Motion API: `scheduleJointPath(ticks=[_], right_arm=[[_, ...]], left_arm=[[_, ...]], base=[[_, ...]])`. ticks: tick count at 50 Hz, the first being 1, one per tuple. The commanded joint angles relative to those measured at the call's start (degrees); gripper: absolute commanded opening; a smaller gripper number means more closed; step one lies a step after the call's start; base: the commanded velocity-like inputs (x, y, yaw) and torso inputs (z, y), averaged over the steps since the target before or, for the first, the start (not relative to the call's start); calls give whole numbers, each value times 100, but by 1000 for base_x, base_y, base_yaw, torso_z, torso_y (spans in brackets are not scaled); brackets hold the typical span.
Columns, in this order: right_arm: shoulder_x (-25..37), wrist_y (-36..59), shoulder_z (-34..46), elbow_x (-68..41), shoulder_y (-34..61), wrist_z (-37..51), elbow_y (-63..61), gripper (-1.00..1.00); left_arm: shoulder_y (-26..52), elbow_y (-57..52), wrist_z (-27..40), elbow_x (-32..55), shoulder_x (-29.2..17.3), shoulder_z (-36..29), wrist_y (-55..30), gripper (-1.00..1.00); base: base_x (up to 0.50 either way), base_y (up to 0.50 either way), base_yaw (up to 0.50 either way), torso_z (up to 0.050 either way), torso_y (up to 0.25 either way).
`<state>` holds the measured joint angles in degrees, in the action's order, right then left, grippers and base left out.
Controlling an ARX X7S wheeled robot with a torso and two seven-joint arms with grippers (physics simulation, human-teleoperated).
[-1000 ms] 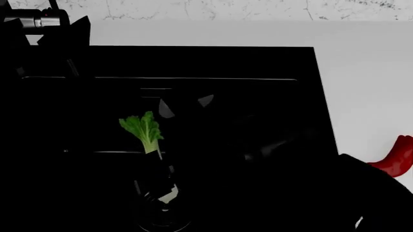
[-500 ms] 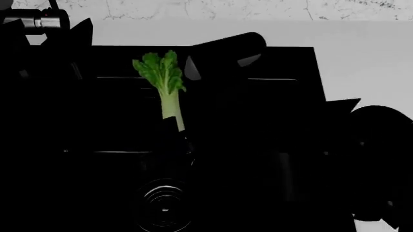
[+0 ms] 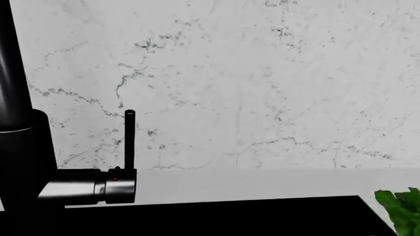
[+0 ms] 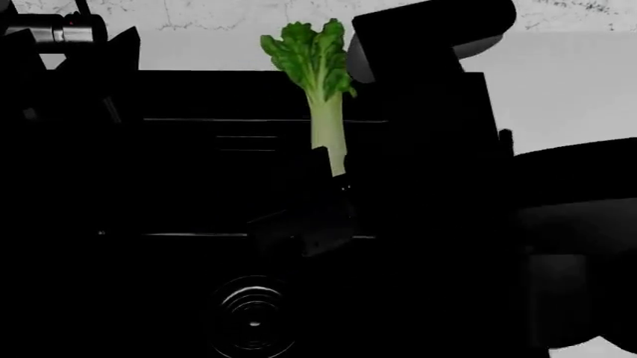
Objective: Pick the celery from the sink and place it on the plate located on the counter
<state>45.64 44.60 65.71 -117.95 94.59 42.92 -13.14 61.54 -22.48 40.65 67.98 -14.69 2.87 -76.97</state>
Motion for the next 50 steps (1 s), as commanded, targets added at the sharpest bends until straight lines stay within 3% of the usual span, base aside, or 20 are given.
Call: scheduleJointPath(ticks=[1,25,37,40,50], right_arm=[[338,663,9,-1205,871,1126,-168,-100],[1256,1363,680,-3684,2533,3377,-213,-100],[1897,1187,1363,-5068,3239,4641,-676,-100],[2084,1060,2166,-5299,3946,4696,-852,-100],[2647,1076,2617,-4979,4041,4708,-1008,-100]], left_arm=[[-38,-28,-168,-22,-31,-15,73,100],[-11,30,-188,80,-71,-158,176,100],[7,58,-172,178,-105,-172,213,100],[3,126,-241,129,-129,-202,276,100],[-8,77,-204,236,-144,-230,286,100]], base=[[0,0,0,0,0],[0,0,0,0,0],[0,0,0,0,0],[0,0,0,0,0],[0,0,0,0,0]])
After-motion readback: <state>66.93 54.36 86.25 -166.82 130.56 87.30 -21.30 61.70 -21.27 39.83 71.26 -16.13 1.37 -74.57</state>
